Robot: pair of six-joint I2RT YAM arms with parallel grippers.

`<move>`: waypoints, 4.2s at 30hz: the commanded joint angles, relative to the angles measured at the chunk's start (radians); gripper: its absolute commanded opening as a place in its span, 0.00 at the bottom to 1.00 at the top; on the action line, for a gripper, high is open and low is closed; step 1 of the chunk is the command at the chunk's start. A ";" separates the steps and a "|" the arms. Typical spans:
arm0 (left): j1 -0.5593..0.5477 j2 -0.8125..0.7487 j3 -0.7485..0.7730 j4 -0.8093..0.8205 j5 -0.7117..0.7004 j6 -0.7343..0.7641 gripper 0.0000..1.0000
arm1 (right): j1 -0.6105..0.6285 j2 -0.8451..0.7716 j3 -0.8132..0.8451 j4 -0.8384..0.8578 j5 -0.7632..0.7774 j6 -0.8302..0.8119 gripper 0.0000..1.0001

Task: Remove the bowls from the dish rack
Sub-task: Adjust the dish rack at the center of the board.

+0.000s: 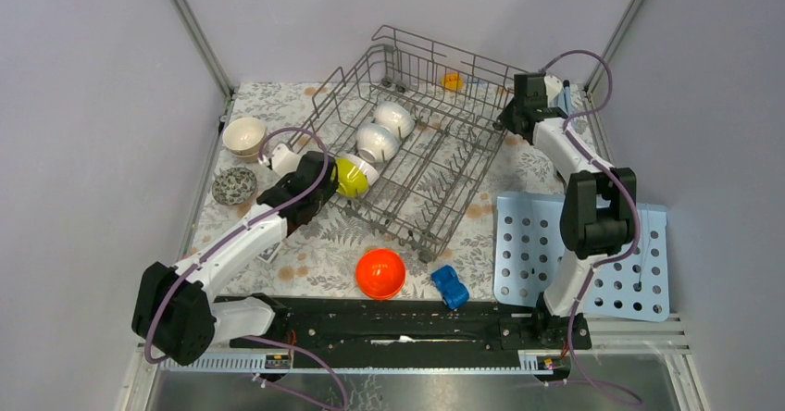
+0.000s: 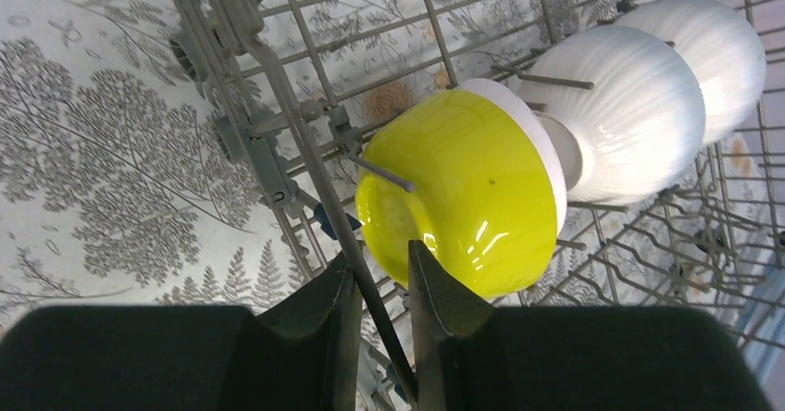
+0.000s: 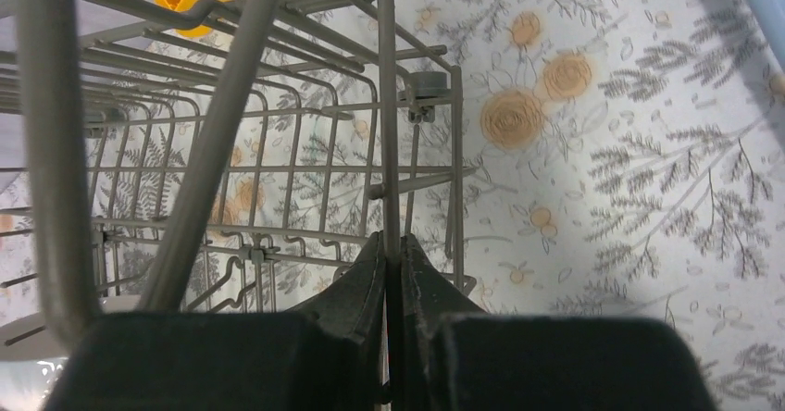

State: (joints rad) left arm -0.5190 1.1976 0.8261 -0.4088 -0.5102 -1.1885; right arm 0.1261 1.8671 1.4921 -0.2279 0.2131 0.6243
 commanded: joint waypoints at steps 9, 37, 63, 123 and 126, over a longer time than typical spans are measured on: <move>0.074 0.053 0.094 0.159 -0.047 0.210 0.00 | 0.004 -0.224 -0.157 0.088 -0.079 0.126 0.00; 0.149 0.269 0.233 0.246 0.055 0.325 0.00 | 0.006 -0.420 -0.390 0.161 -0.151 0.268 0.00; 0.270 0.387 0.347 0.249 0.127 0.404 0.00 | 0.074 -0.536 -0.557 0.219 -0.276 0.331 0.00; 0.354 0.399 0.414 0.184 0.415 0.448 0.04 | 0.242 -0.662 -0.666 0.197 -0.088 0.258 0.40; 0.348 0.435 0.455 0.184 0.422 0.450 0.00 | 0.237 -0.674 -0.649 0.155 -0.082 0.211 0.59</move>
State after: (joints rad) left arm -0.1165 1.5955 1.1904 -0.3557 -0.2047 -0.7147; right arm 0.3294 1.2324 0.7925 -0.0444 0.1982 0.9771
